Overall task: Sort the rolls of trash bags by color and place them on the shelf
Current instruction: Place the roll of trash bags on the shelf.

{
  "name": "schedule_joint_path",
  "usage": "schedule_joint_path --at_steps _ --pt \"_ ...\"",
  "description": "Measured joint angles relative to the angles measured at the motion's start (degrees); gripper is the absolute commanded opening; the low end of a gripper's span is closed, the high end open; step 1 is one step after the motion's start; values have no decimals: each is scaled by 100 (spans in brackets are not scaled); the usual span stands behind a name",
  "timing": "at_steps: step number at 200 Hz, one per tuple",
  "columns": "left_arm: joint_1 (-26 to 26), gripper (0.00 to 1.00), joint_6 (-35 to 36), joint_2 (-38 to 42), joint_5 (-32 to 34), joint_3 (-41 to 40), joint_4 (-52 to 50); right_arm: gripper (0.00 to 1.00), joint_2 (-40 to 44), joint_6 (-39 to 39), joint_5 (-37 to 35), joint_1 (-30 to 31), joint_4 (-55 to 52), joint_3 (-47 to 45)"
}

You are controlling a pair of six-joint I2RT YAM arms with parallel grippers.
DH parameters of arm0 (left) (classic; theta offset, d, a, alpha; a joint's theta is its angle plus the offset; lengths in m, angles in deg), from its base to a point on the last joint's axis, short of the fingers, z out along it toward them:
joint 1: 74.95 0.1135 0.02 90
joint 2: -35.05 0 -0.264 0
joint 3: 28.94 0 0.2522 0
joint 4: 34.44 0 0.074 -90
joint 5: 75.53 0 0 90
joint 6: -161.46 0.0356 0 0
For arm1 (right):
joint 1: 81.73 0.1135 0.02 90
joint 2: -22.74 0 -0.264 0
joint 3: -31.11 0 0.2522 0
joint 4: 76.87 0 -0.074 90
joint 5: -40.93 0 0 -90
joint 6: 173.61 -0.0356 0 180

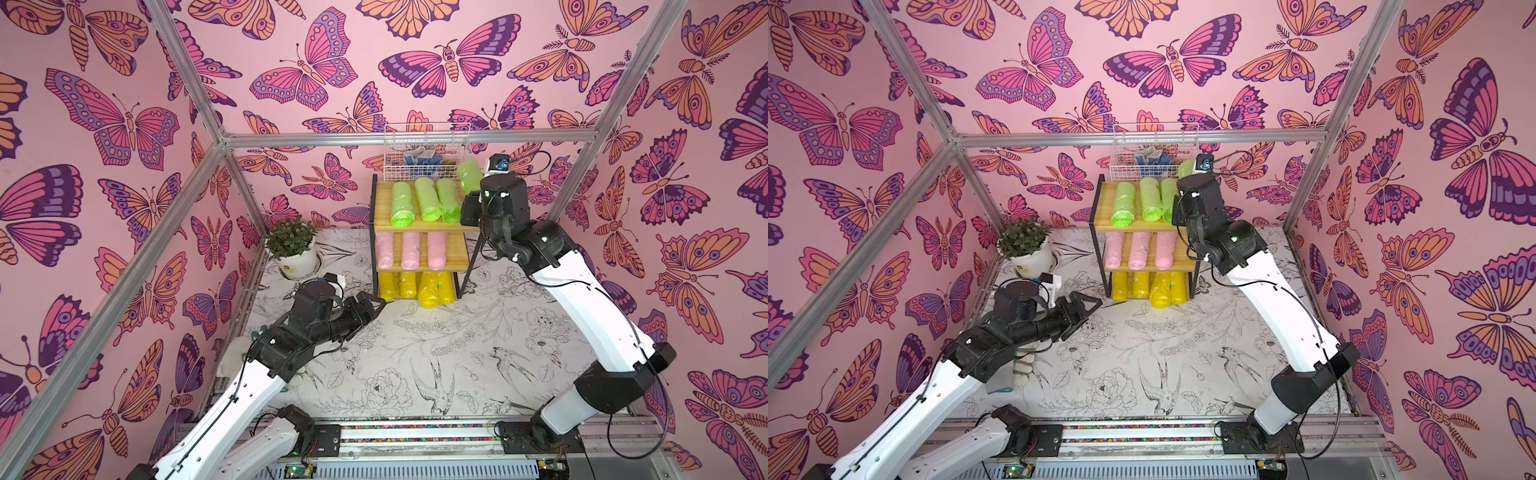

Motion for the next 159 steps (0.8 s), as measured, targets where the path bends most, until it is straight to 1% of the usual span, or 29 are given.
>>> schedule_joint_path --at_steps 32,64,88,105,114,143,159 --pt "0 82 94 -20 2 72 -107 0 -306 -92 190 -212 -363 273" --pt "0 83 173 -46 2 101 -160 0 -455 -149 435 -282 -577 448" --pt "0 83 179 -83 2 101 -245 19 -455 -238 699 -284 -643 448" --pt "0 84 195 -105 2 101 -258 41 -455 -295 835 -284 -643 448" --pt "0 84 203 -109 2 101 -262 50 -455 -356 905 -284 -640 448" --pt "2 86 310 -111 13 101 -280 66 -450 -409 1093 -284 -638 448" --pt "20 87 457 -116 59 105 -356 71 -448 -411 1134 -284 -651 481"
